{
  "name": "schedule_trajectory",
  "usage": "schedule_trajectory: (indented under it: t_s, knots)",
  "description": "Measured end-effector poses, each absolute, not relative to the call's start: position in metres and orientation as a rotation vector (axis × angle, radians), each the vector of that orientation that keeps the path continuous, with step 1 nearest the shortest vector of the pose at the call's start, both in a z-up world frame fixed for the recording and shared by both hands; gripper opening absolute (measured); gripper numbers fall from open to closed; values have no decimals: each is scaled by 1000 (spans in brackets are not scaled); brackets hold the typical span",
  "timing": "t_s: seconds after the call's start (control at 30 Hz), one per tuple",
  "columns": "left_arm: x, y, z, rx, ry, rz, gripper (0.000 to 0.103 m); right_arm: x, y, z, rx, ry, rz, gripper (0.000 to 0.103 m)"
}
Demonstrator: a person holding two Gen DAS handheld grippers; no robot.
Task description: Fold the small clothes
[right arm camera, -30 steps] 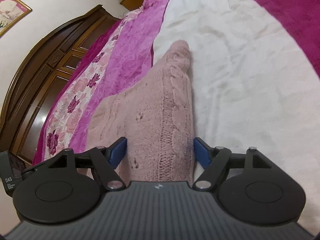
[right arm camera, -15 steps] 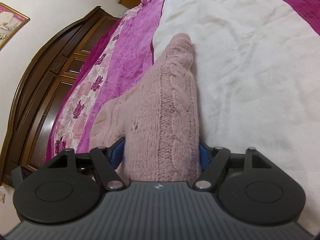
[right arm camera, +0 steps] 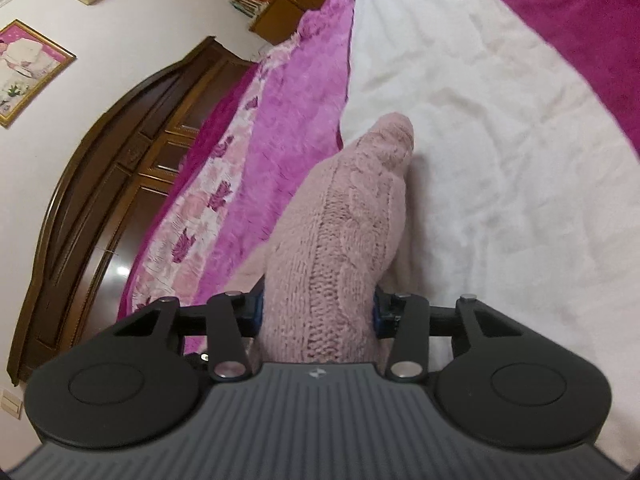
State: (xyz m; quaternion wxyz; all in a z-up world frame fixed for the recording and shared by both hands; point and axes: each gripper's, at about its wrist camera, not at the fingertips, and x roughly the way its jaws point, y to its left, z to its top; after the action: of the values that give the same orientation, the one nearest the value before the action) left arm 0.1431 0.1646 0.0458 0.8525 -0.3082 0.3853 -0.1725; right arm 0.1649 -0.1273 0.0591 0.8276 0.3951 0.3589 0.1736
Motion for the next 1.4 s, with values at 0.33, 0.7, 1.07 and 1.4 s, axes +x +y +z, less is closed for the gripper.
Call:
schedule_trajectory:
  t_s: [0.33, 0.7, 1.07, 1.4]
  knots:
    - [113, 121, 64, -653, 816, -471, 33, 103, -170, 103, 816, 717, 336, 50]
    - [75, 81, 71, -607, 862, -538, 33, 35, -212, 104, 843, 704, 305, 50]
    - [48, 68, 65, -545, 899, -538, 33, -16, -237, 68, 943, 728, 264, 50]
    - [40, 69, 49, -535, 933, -533, 33, -30, -242, 34, 965, 773, 213, 50]
